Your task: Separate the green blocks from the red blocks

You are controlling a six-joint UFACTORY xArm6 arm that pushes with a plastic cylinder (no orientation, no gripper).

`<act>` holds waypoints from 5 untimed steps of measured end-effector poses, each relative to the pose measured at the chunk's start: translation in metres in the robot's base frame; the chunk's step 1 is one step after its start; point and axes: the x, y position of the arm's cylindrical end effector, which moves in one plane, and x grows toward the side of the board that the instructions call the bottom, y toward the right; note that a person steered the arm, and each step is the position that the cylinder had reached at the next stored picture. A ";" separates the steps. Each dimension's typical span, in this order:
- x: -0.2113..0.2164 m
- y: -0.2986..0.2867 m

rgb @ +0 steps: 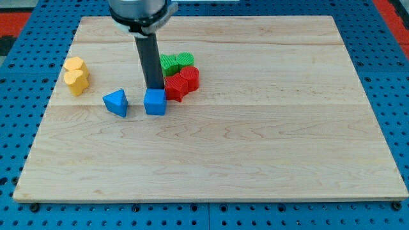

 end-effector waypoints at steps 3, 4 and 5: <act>0.023 -0.019; 0.020 -0.019; 0.018 -0.019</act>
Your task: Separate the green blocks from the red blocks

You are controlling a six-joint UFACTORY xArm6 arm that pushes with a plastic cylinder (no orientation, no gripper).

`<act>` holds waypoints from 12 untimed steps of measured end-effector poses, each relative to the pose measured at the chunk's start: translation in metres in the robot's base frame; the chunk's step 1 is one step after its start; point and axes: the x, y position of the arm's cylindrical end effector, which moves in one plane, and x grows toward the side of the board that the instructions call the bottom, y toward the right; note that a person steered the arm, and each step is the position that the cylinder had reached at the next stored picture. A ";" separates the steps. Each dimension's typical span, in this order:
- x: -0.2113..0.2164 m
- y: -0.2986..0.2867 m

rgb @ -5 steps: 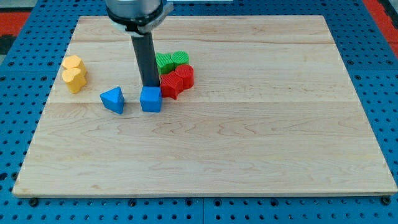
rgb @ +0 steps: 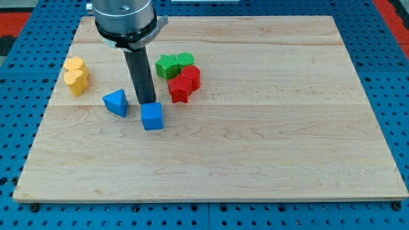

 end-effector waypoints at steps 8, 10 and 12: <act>-0.028 -0.014; -0.040 -0.014; -0.039 0.001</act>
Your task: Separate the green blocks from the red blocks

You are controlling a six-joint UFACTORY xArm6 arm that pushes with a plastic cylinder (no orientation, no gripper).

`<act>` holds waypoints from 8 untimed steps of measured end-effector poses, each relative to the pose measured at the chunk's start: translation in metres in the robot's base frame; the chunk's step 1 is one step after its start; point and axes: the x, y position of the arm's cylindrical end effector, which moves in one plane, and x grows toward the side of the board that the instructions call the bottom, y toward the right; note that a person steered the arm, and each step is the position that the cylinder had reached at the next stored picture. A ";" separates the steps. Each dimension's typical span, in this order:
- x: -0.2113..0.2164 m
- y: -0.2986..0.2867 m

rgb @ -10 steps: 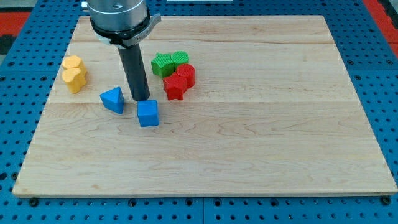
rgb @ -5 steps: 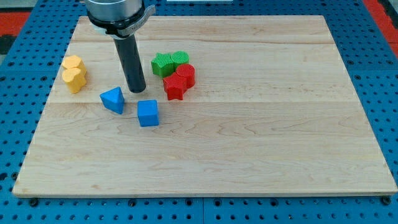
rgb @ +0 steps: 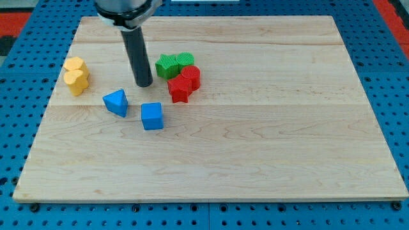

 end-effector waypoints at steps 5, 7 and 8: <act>-0.041 0.043; -0.043 0.043; -0.043 0.043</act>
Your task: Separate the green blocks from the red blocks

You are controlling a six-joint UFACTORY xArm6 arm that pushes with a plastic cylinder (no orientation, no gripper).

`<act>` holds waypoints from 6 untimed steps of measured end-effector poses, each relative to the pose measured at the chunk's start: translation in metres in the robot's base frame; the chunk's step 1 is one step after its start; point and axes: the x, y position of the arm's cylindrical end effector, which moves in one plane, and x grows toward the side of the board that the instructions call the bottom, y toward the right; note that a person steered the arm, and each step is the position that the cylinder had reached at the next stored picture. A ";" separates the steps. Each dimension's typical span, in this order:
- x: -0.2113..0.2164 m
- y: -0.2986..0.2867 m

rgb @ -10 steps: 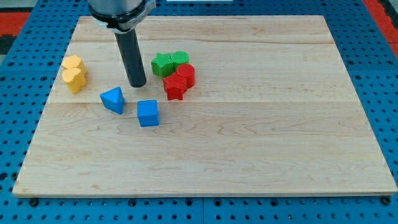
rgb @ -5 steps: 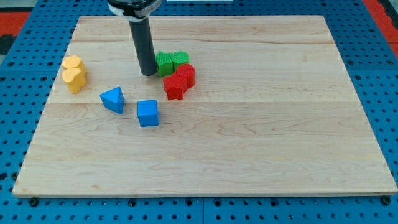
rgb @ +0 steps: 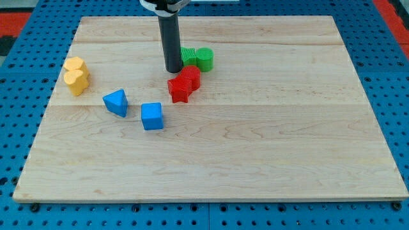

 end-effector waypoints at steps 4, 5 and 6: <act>-0.022 0.070; -0.022 0.075; -0.022 0.078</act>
